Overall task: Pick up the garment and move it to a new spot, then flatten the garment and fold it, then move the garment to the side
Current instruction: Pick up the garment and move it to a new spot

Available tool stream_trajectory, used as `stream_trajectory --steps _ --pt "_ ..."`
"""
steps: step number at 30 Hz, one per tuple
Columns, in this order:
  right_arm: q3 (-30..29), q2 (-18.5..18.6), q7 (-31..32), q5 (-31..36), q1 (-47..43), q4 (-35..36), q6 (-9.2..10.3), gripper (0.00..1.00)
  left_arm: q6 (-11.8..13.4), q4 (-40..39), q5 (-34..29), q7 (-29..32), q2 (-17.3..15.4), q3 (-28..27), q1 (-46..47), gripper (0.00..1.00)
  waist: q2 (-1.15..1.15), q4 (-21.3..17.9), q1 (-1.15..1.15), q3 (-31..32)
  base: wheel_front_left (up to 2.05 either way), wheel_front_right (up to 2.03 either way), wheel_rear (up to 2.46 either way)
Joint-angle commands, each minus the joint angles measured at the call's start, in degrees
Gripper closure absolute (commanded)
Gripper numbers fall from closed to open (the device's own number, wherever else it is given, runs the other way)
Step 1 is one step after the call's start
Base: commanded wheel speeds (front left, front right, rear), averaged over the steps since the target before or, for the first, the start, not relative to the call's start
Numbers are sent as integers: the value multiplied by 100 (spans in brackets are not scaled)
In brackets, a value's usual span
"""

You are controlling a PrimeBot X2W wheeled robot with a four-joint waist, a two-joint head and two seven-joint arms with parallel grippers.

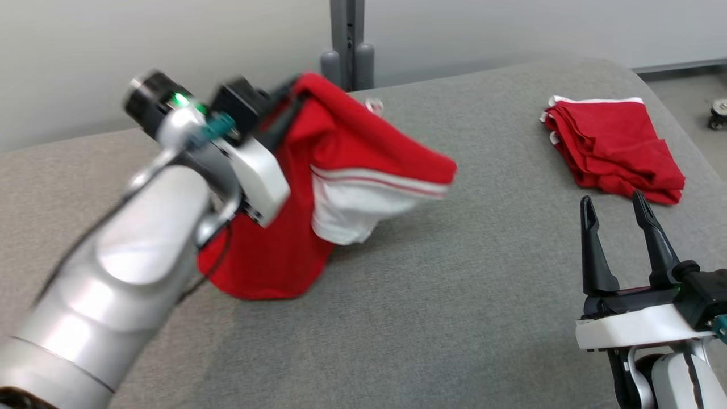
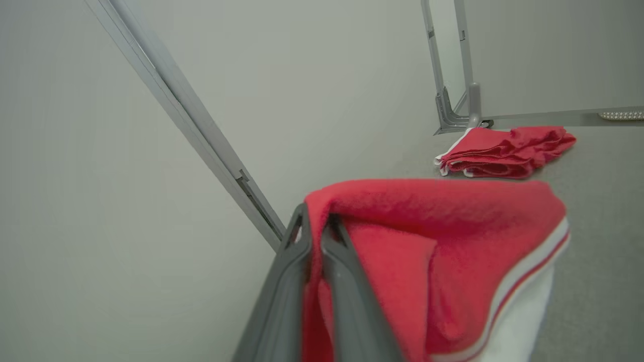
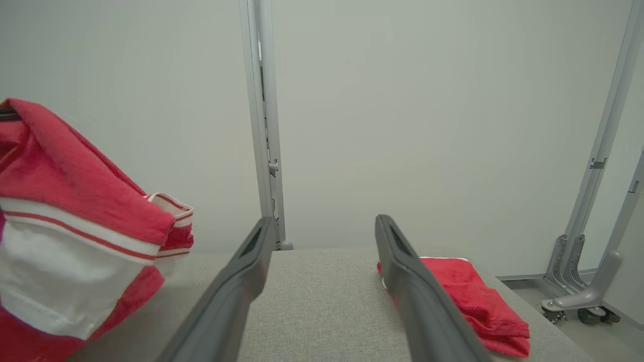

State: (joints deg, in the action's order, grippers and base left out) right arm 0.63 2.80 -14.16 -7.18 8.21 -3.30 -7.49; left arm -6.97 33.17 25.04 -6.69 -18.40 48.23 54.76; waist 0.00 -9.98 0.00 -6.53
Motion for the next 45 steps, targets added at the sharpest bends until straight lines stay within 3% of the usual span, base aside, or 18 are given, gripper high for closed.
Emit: stream_trajectory --steps 1,6,13,15,17,26,33,45 --pt "10 24 -49 -55 58 -34 -1 0 54 69 -90 -159 102 92 -93 100 0 -174 0 -152 0 0 0" --pt "89 24 -85 -115 154 -108 -1 0 96 575 -276 -591 584 414 -349 100 0 -428 0 -366 0 0 0" --pt "214 23 -108 -208 207 -224 -1 0 208 1232 -165 -816 1043 331 -565 100 0 -643 0 -506 0 0 0" --pt "241 23 -107 -242 219 -261 -1 0 206 1420 -129 -843 1116 288 -625 54 0 -675 0 -511 0 0 0" --pt "258 23 -110 -235 228 -303 -1 0 204 1568 -111 -852 1200 255 -677 0 0 -693 0 -501 0 0 0" --pt "222 24 -116 -167 127 -364 -1 0 184 1462 -150 -857 1364 13 -960 0 0 -479 0 -294 0 0 0" --pt "177 24 -116 -85 3 -394 -1 0 200 1038 -226 -857 1295 -250 -1419 0 0 -161 0 18 0 0 0" --pt "25 24 -112 -23 -330 -462 -1 0 844 -276 -41 -858 1056 -1506 -2930 0 0 339 0 546 0 0 0"
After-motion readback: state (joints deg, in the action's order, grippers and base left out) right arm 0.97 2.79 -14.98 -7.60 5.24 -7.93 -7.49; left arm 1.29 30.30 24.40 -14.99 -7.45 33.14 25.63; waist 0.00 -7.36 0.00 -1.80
